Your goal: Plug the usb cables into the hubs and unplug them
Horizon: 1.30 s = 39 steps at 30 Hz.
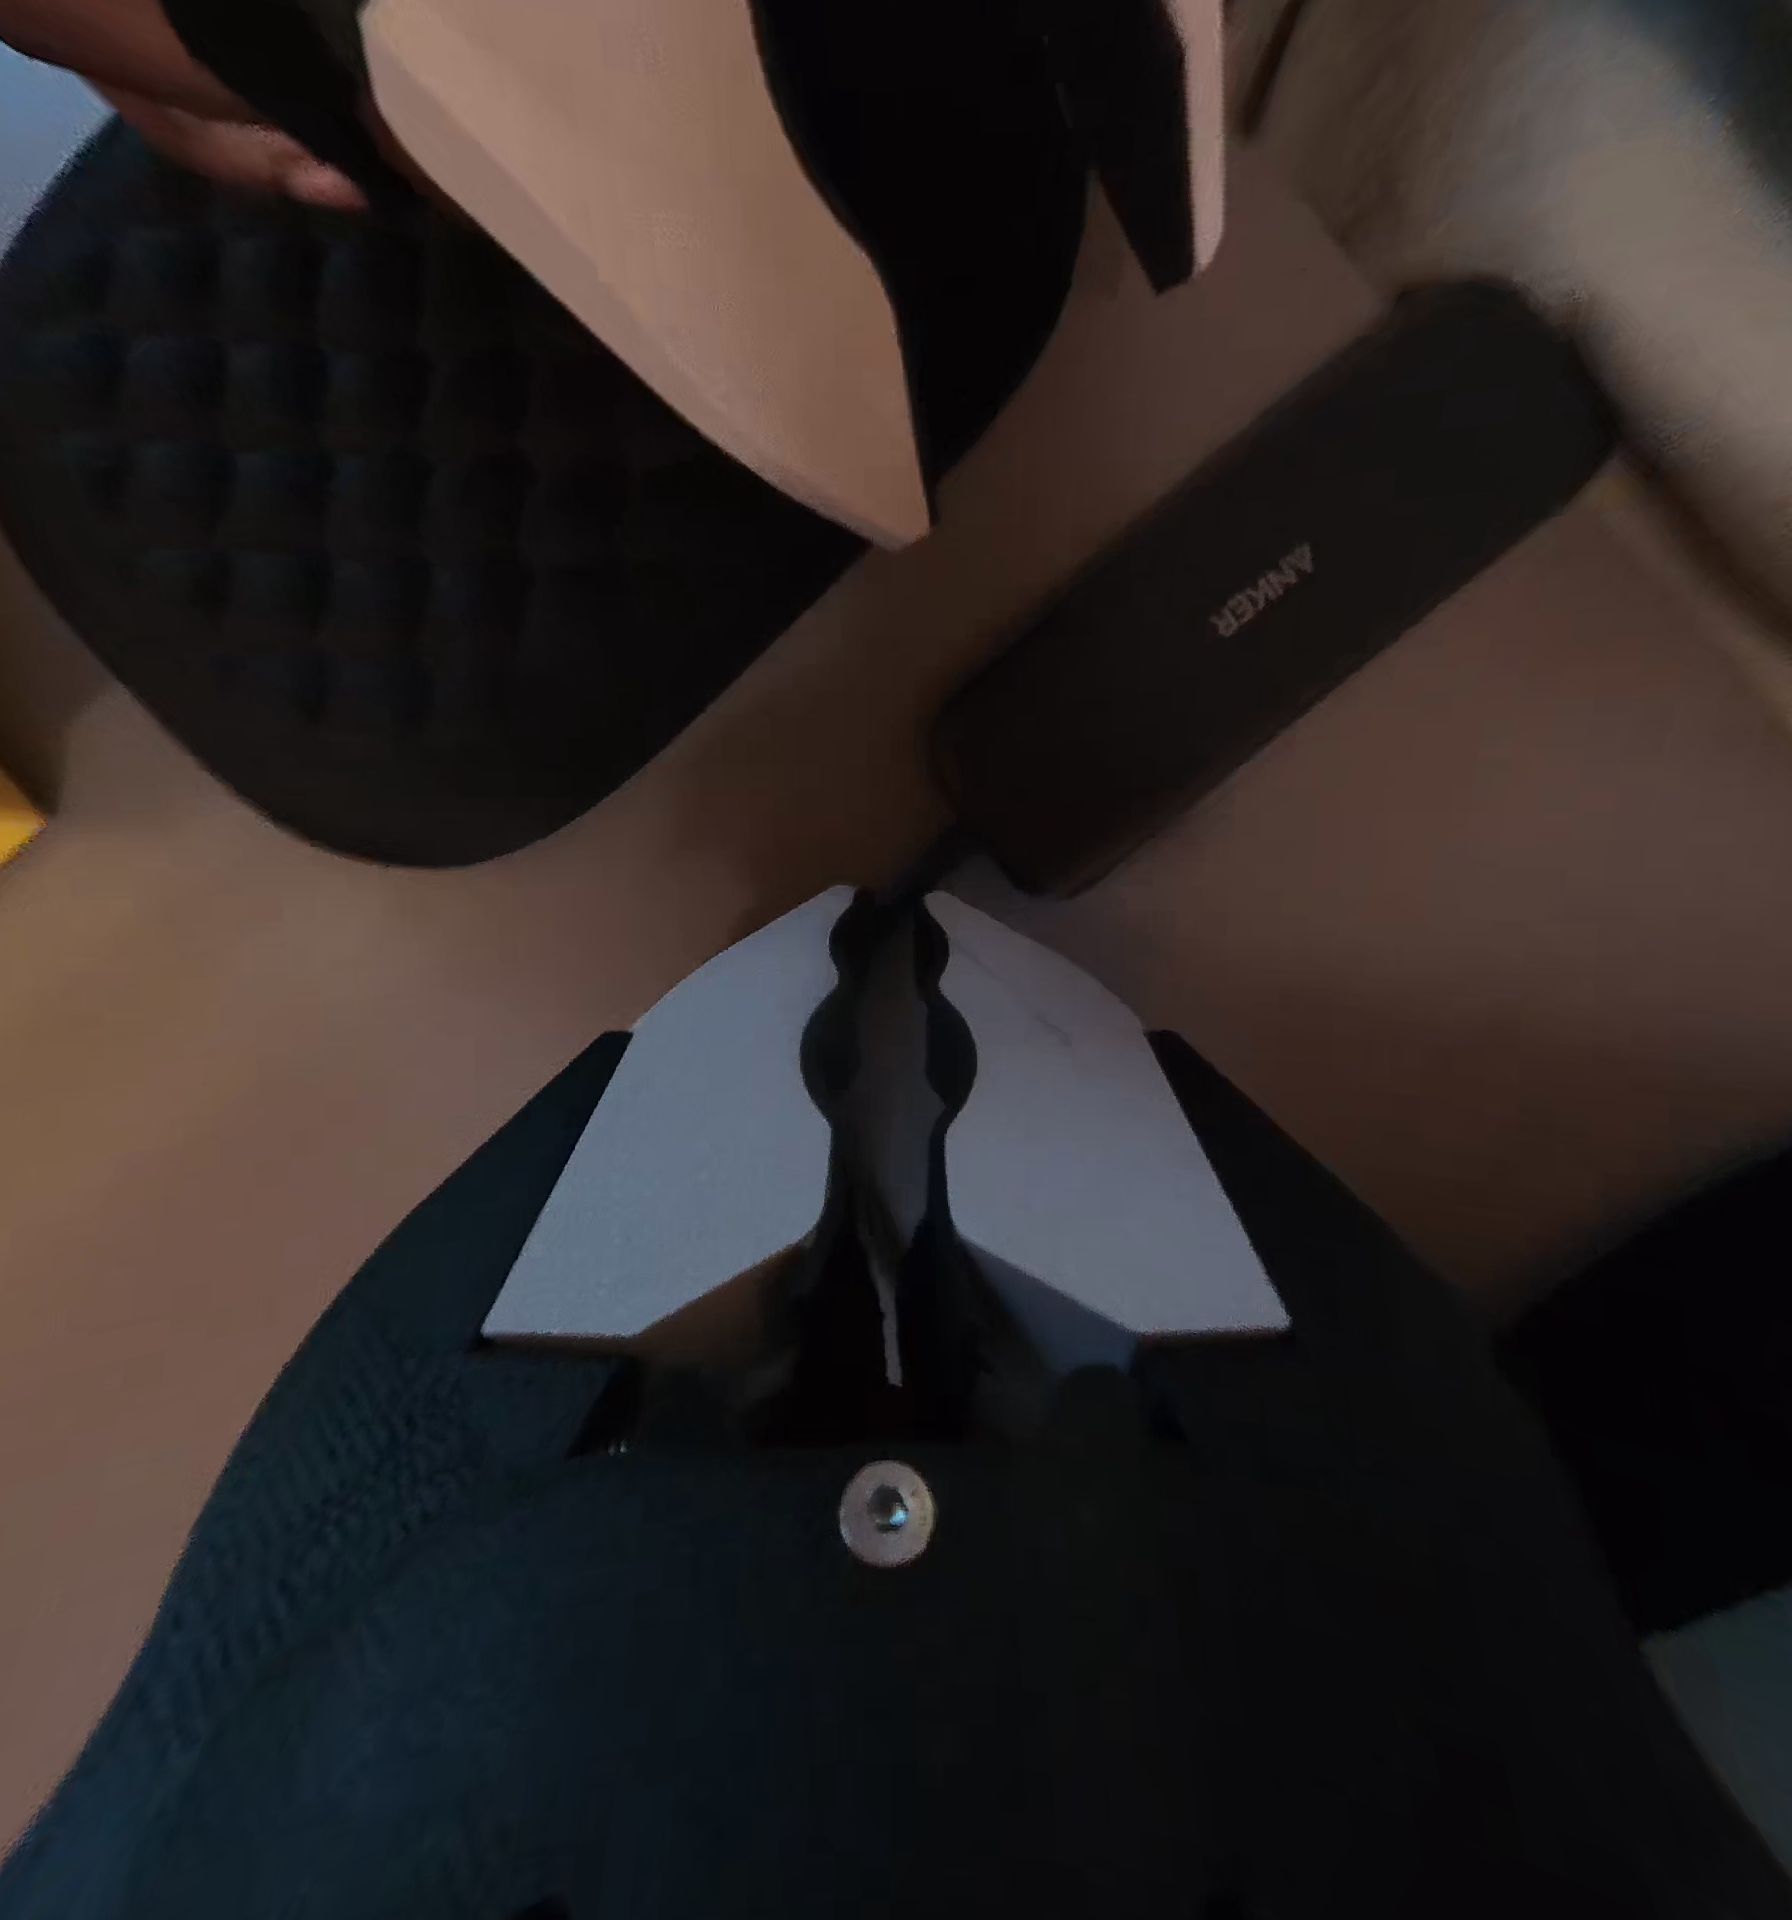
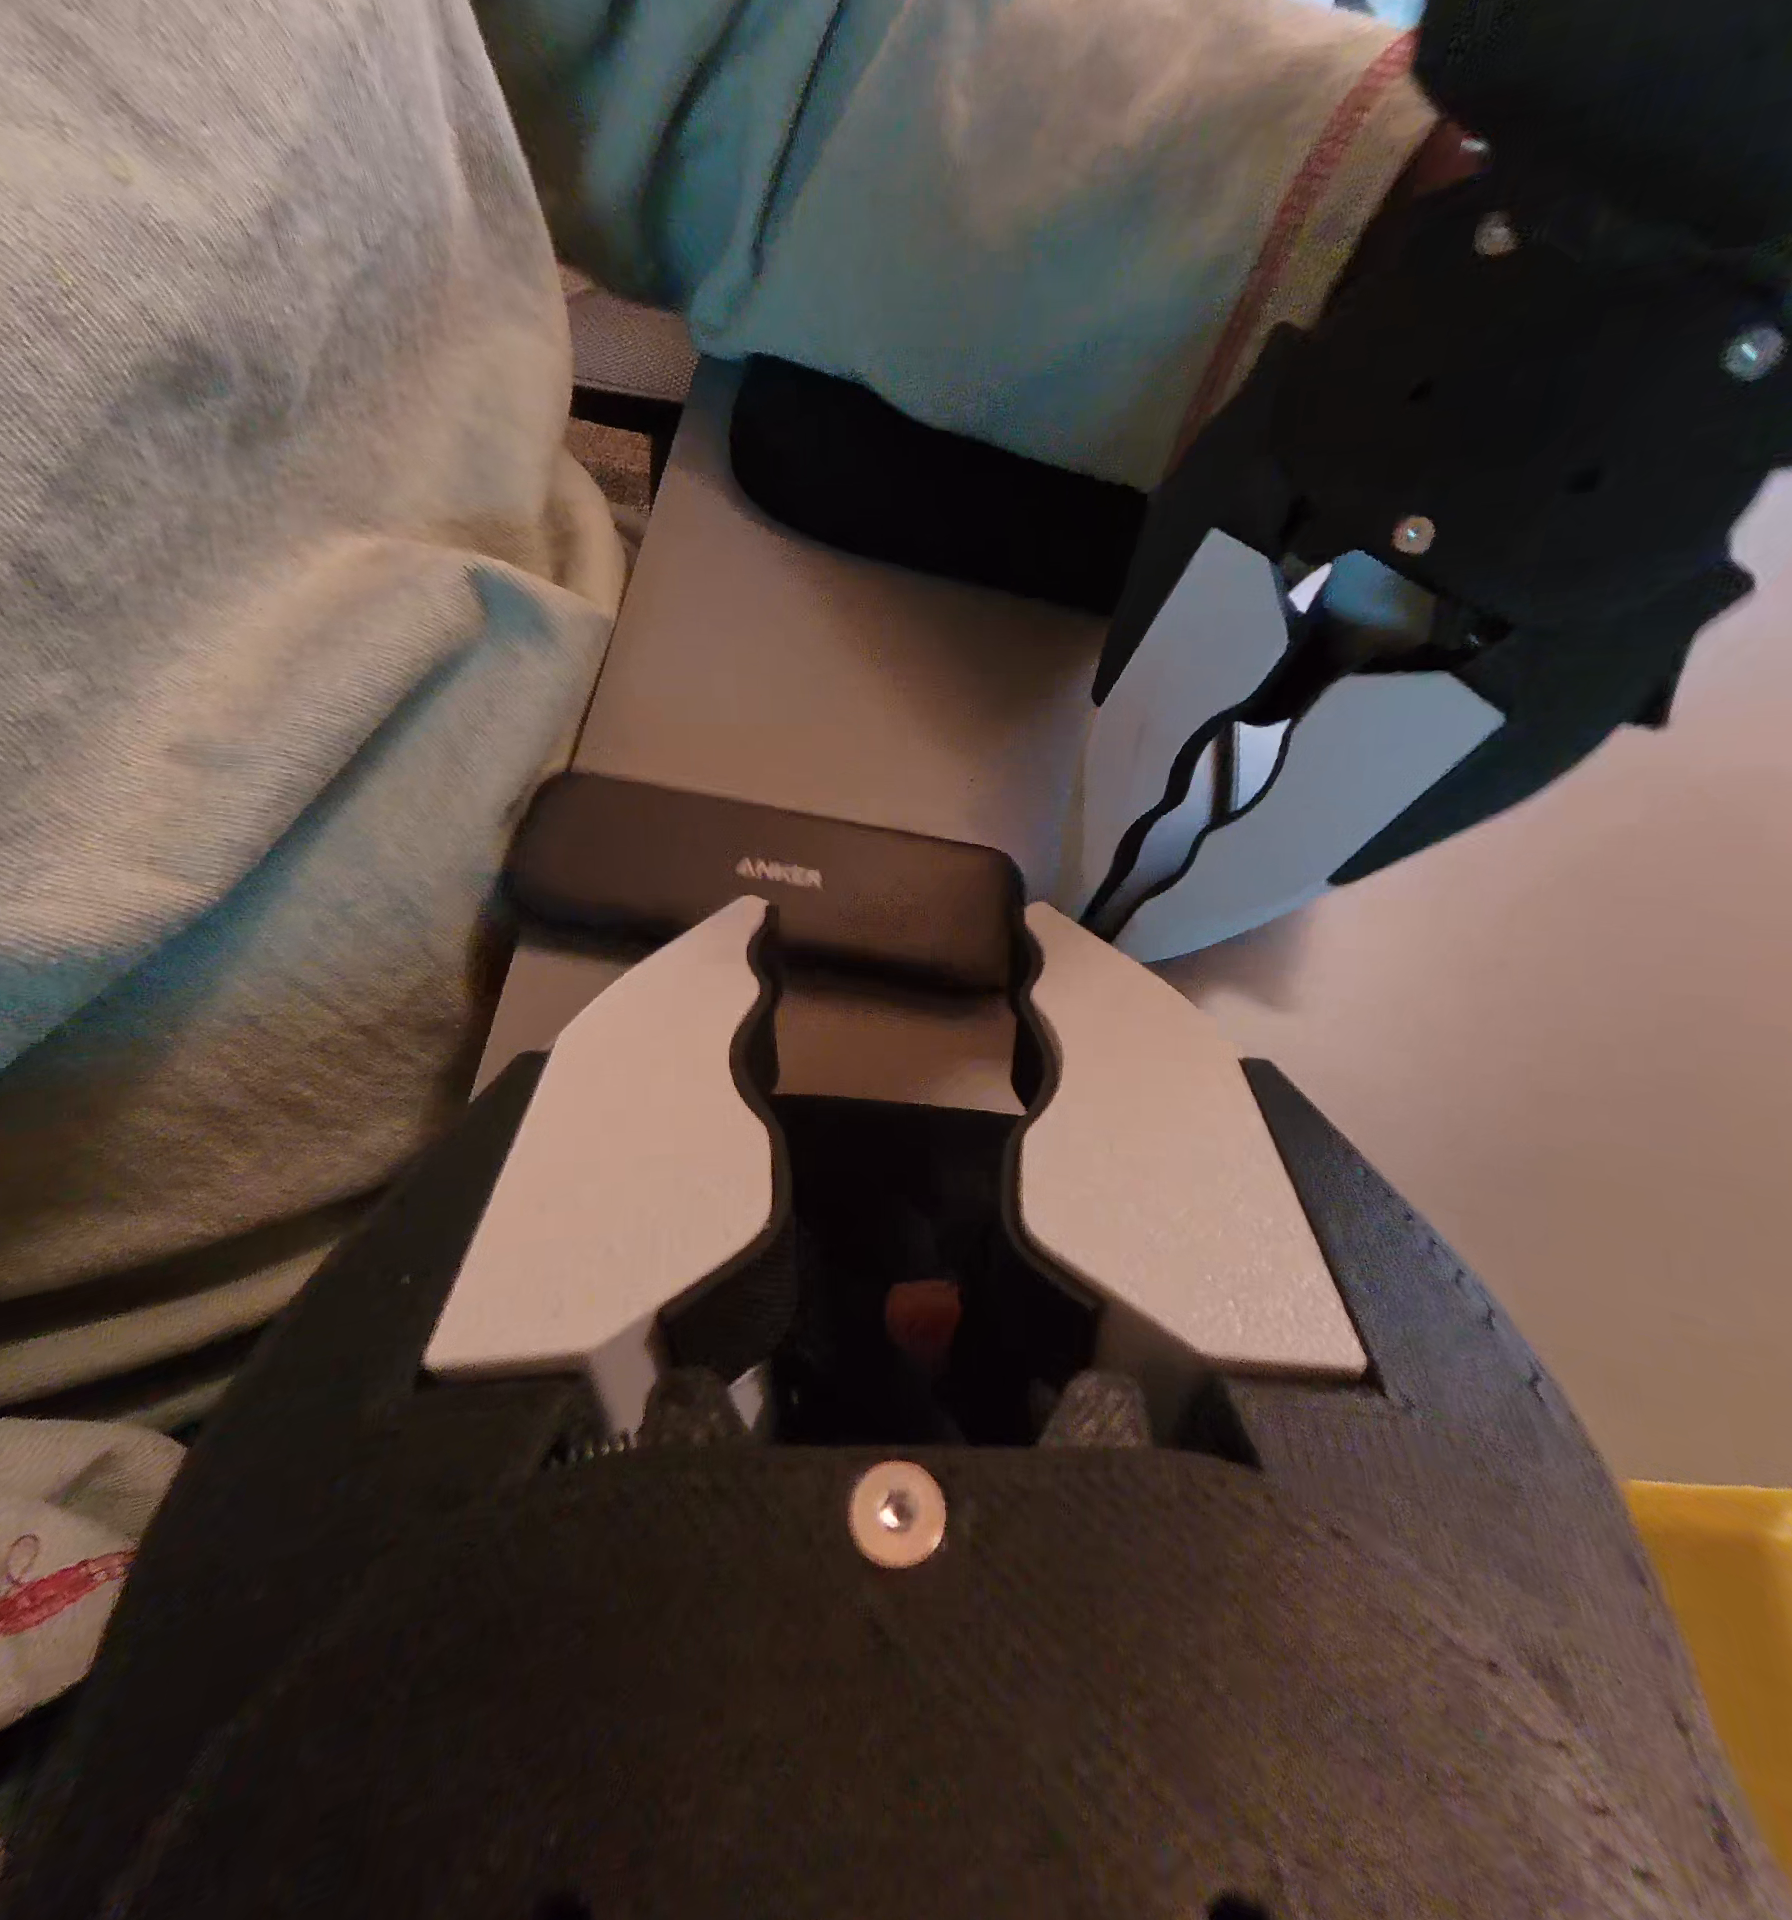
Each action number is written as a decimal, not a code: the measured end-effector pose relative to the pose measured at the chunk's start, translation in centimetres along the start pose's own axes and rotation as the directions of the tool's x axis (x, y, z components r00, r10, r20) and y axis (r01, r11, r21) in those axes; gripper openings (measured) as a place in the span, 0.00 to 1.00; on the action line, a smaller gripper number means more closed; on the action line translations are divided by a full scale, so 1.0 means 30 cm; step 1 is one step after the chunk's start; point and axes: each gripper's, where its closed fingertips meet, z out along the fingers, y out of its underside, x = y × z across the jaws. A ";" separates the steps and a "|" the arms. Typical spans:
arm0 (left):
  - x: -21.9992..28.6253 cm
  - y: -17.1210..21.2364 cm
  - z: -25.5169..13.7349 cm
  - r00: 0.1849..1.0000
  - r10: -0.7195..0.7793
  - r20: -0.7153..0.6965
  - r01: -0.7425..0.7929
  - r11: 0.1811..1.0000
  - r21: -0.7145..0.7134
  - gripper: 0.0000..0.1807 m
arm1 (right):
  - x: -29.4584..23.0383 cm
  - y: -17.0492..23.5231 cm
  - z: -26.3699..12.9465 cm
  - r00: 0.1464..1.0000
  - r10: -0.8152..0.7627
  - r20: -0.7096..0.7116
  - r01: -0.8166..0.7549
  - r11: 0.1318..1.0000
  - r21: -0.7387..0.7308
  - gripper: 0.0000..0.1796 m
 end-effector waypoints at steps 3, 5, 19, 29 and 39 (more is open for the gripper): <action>-0.037 0.012 -0.056 0.980 -0.008 0.198 0.003 1.000 0.025 0.03 | 0.041 -0.002 -0.009 0.997 0.019 -0.072 -0.018 1.000 0.014 0.24; -0.064 0.000 -0.140 0.931 -0.062 0.360 0.030 0.995 0.095 0.03 | 0.092 0.001 -0.019 0.987 0.054 -0.151 -0.051 0.998 0.024 0.27; -0.023 -0.069 -0.471 0.218 -0.239 0.946 -0.156 0.949 0.275 0.00 | 0.307 0.001 -0.039 0.829 0.035 -0.559 -0.045 0.999 -0.004 0.48; 0.005 0.050 -0.317 0.536 -0.406 0.740 0.196 0.913 0.359 0.22 | 0.291 -0.034 -0.041 0.824 -0.086 -0.560 0.115 0.993 0.018 0.41; 0.049 0.259 -0.170 0.540 -0.638 0.549 0.640 0.735 0.224 0.10 | 0.275 -0.015 -0.012 0.834 -0.145 -0.533 0.141 0.989 -0.048 0.41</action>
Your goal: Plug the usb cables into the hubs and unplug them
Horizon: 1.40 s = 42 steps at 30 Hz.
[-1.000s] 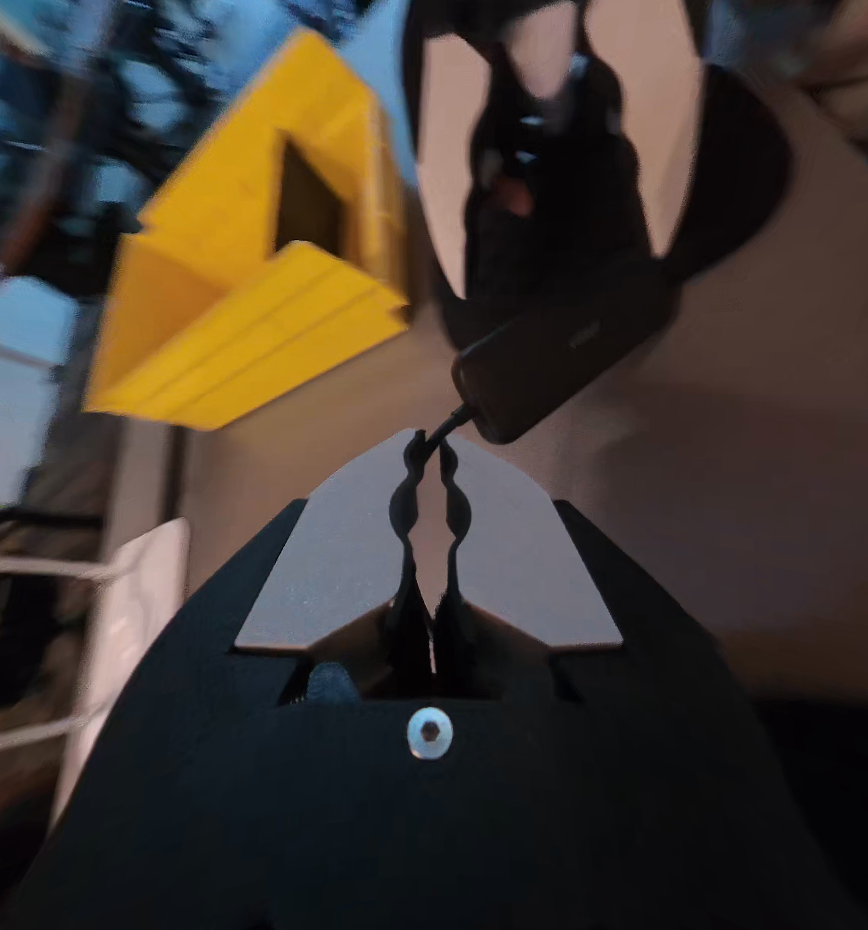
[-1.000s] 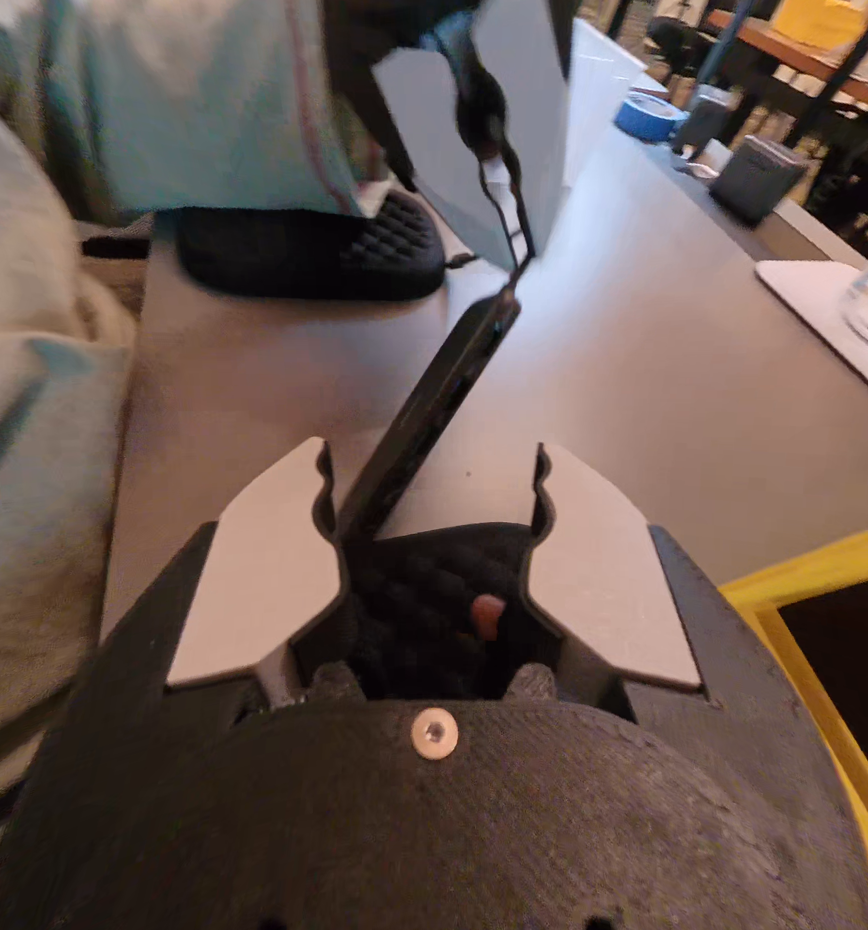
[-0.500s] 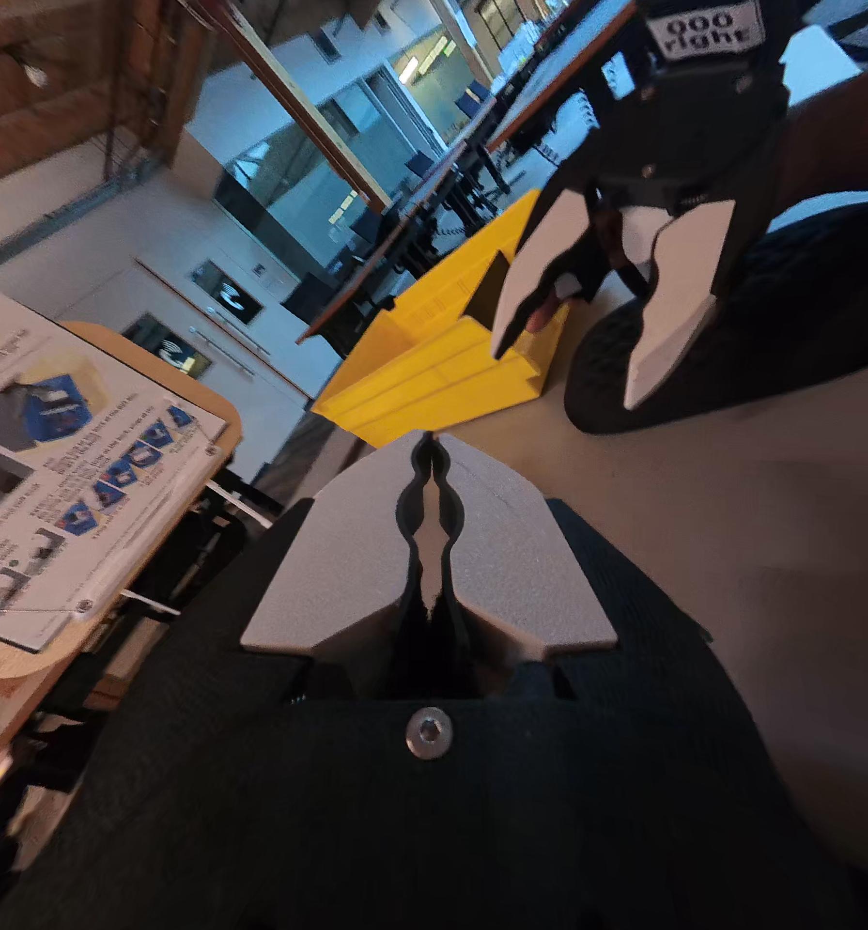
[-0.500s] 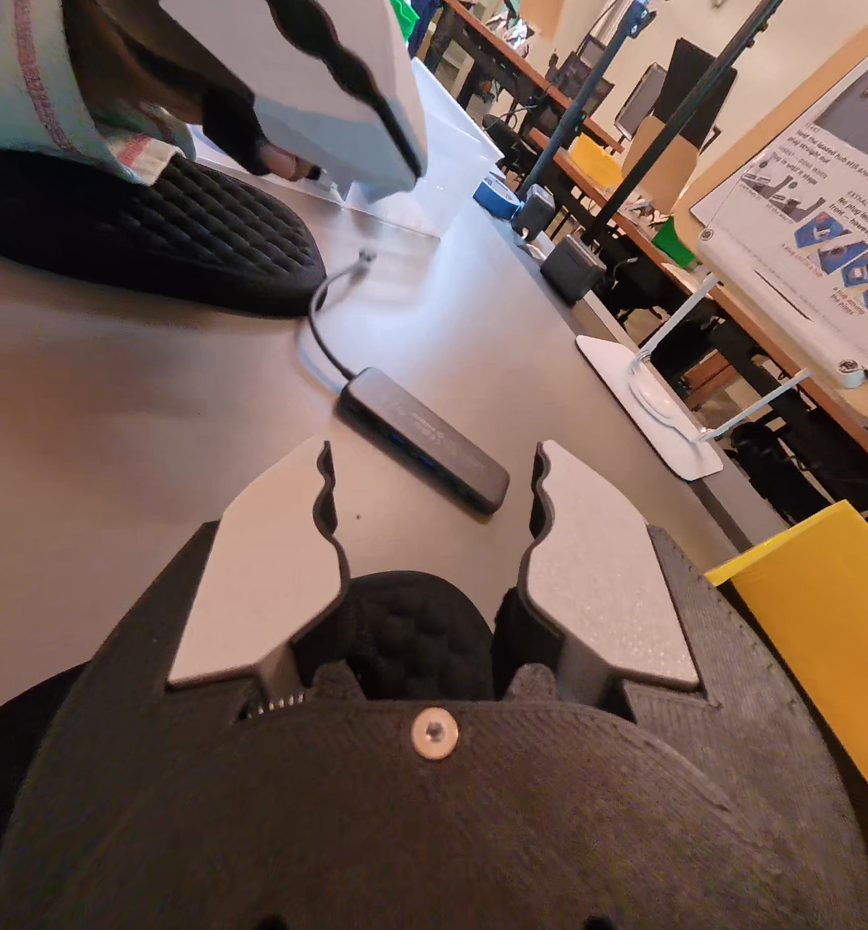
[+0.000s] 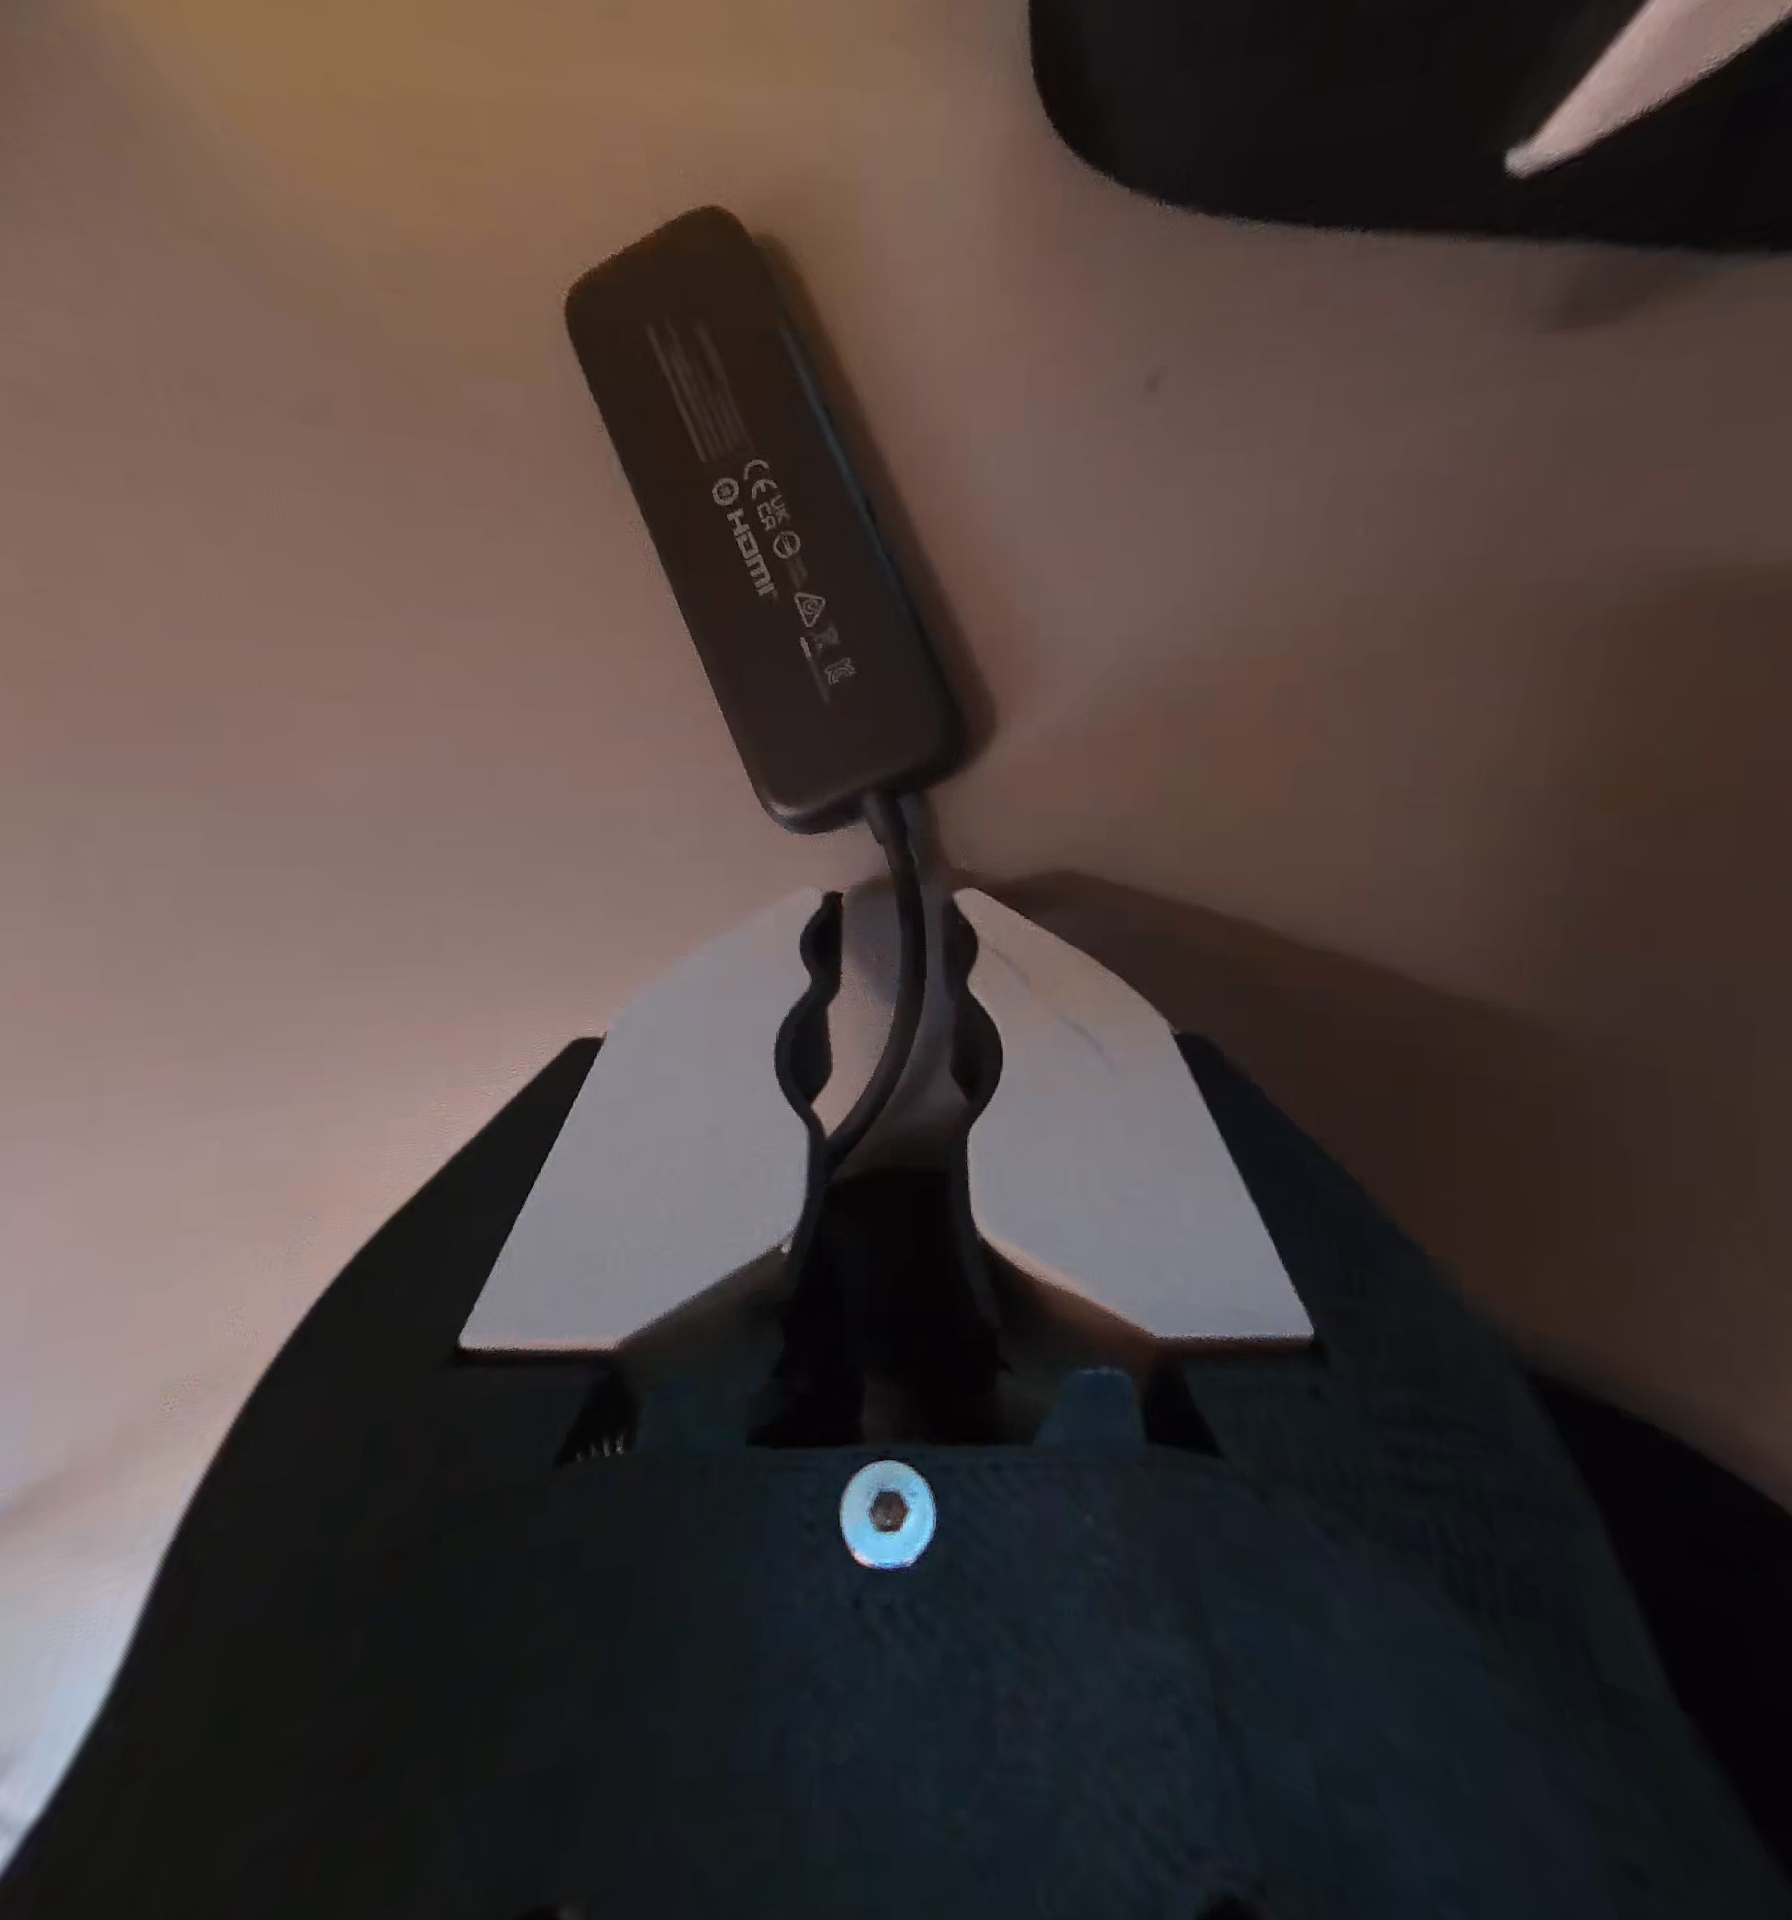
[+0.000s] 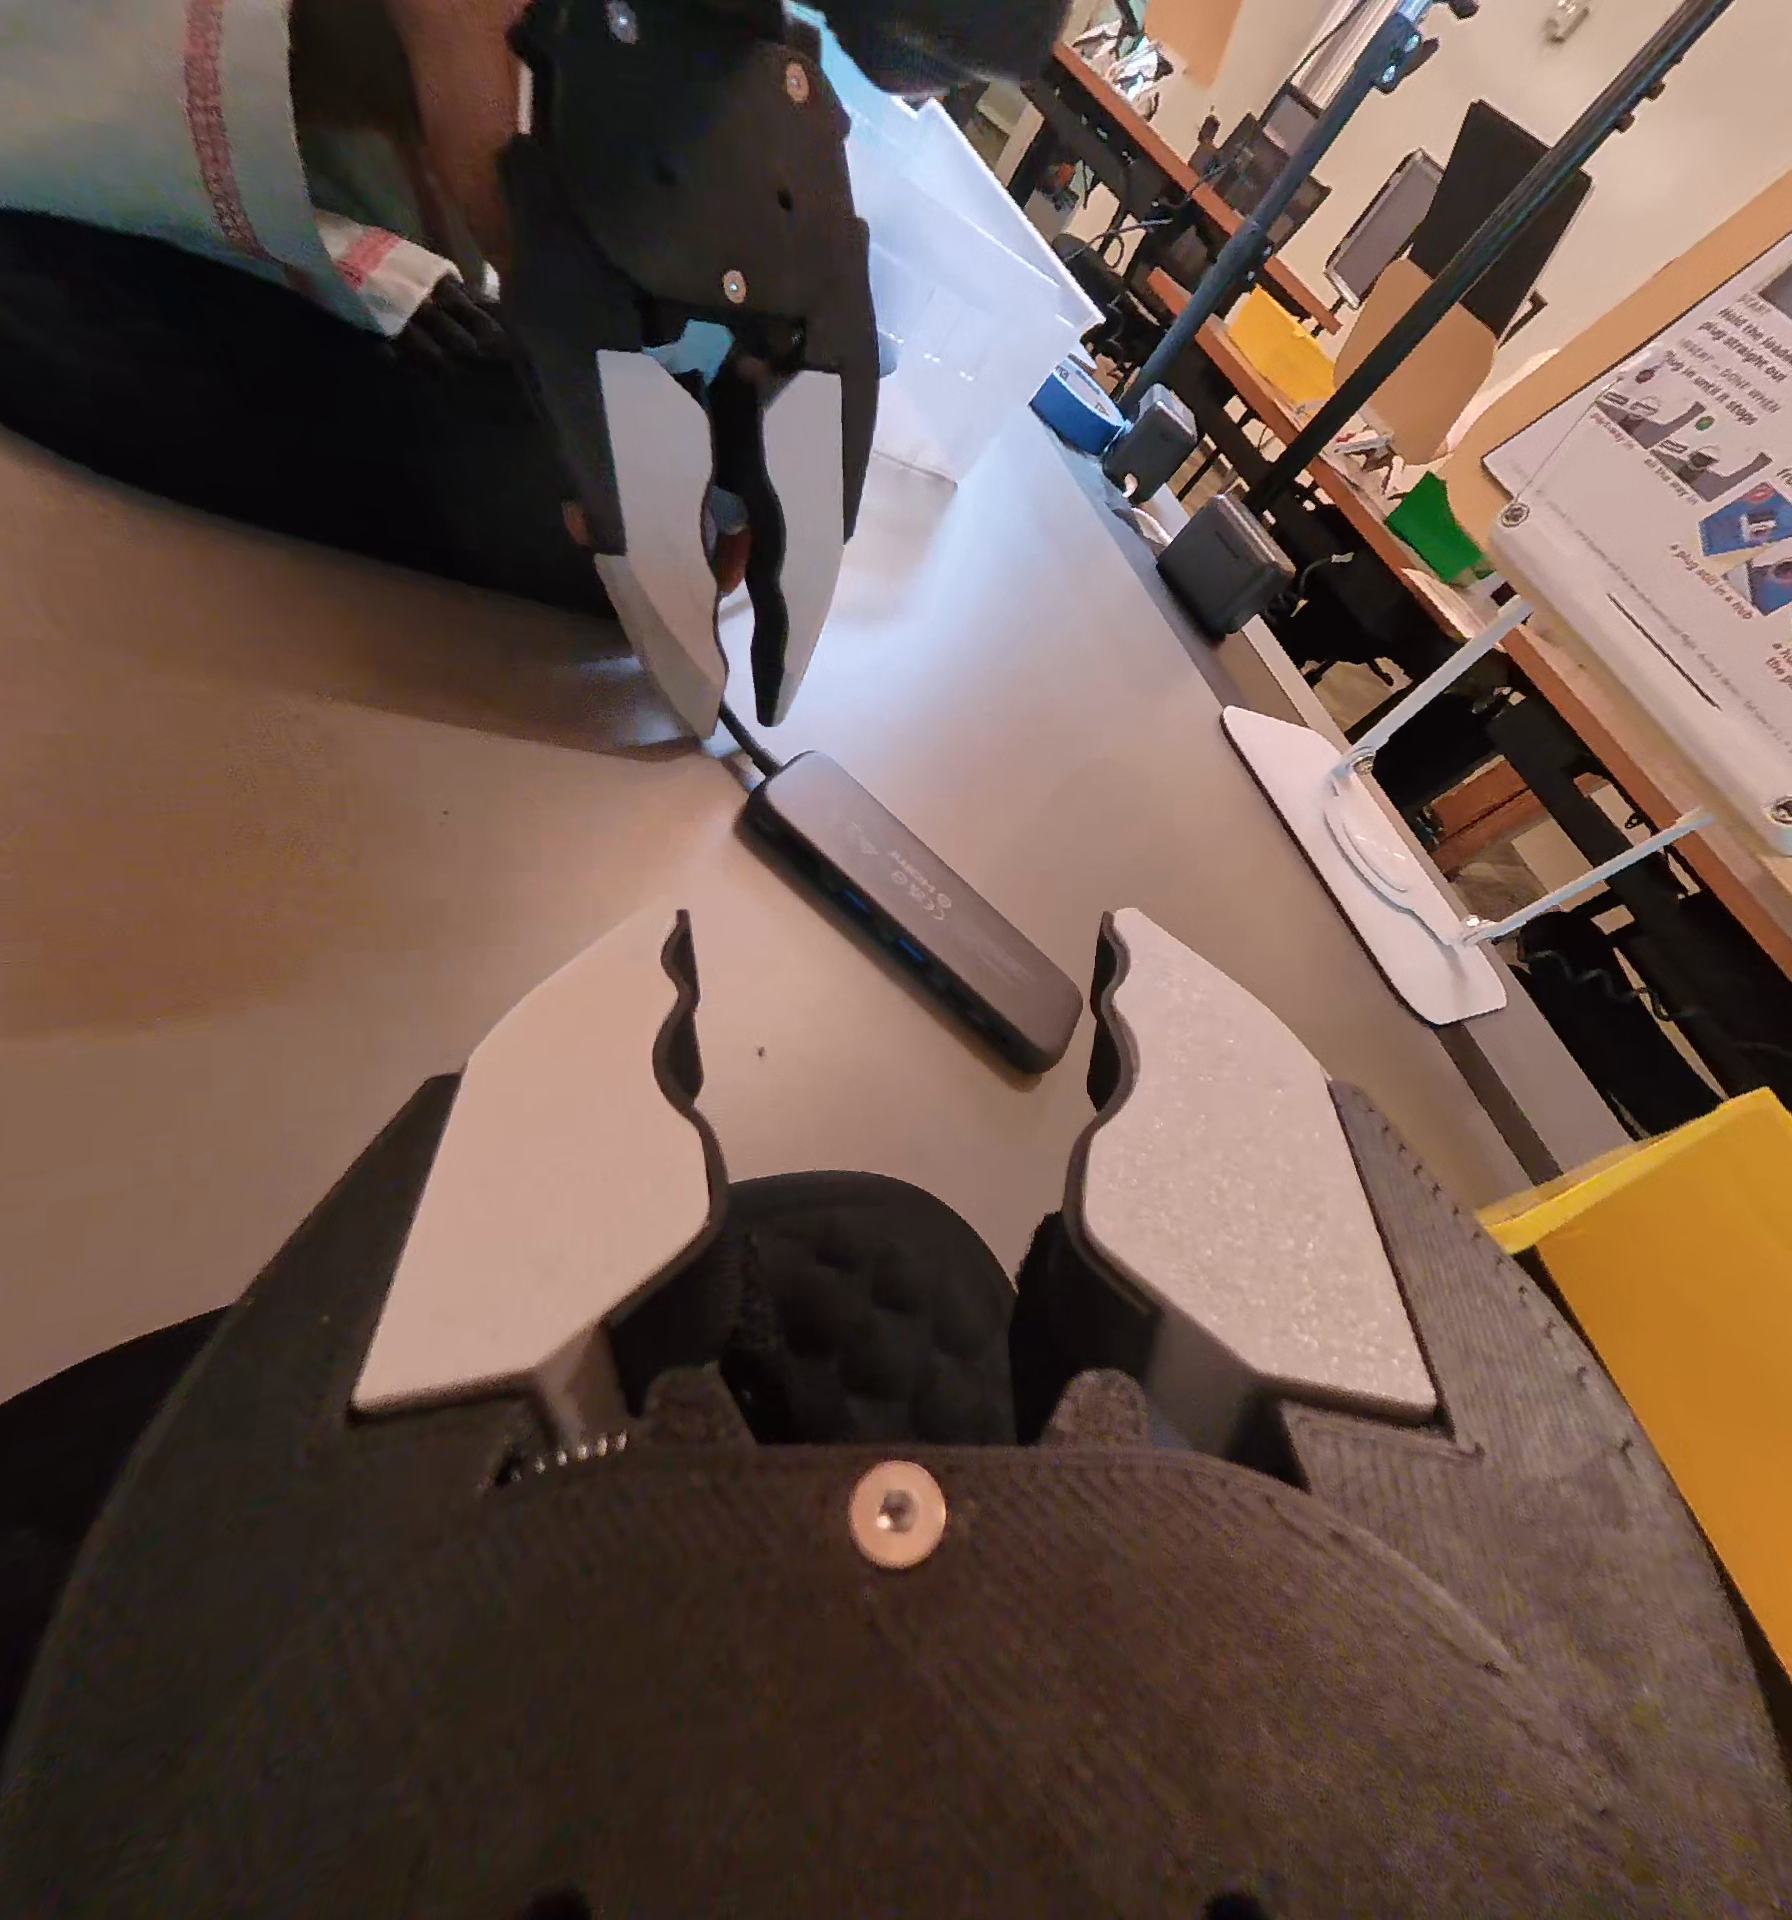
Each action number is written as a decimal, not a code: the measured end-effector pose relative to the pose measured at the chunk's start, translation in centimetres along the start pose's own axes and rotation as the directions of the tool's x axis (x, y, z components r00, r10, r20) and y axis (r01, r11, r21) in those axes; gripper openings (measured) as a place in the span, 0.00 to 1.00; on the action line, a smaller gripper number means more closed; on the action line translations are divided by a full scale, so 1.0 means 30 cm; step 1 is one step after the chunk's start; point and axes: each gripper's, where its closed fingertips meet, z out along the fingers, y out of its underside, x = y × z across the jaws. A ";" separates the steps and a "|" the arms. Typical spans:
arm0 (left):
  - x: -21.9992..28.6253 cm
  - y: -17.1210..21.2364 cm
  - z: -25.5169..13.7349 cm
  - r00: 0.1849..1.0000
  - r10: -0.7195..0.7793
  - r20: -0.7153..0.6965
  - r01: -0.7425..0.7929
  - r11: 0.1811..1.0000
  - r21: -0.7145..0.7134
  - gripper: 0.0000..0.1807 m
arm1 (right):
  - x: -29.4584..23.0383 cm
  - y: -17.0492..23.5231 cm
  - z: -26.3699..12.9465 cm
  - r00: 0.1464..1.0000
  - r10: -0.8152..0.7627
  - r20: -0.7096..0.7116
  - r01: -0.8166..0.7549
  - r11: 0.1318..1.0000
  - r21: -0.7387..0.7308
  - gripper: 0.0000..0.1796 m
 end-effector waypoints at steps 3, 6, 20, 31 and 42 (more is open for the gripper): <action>0.005 0.007 0.003 0.999 -0.003 -0.041 0.003 1.000 -0.001 0.03 | -0.001 -0.001 0.000 1.000 -0.002 0.005 0.002 1.000 0.002 0.41; 0.011 -0.001 -0.002 0.993 0.115 0.008 -0.115 0.993 0.023 0.03 | -0.003 -0.003 0.000 1.000 -0.016 0.005 0.016 1.000 0.005 0.41; 0.131 -0.229 -0.227 0.969 0.183 -0.164 -0.050 0.800 0.598 0.02 | -0.011 -0.025 0.035 0.901 -0.415 -0.127 0.417 0.909 -0.015 0.37; 0.024 -0.263 -0.264 0.994 0.108 0.023 -0.092 0.702 0.706 0.15 | 0.025 0.009 0.019 0.921 -0.363 -0.141 0.347 0.930 -0.124 0.07; 0.115 -0.304 -0.066 0.661 0.586 0.469 -0.736 0.626 0.256 0.43 | -0.035 0.025 0.045 0.955 -0.295 -0.016 0.290 0.947 -0.139 0.07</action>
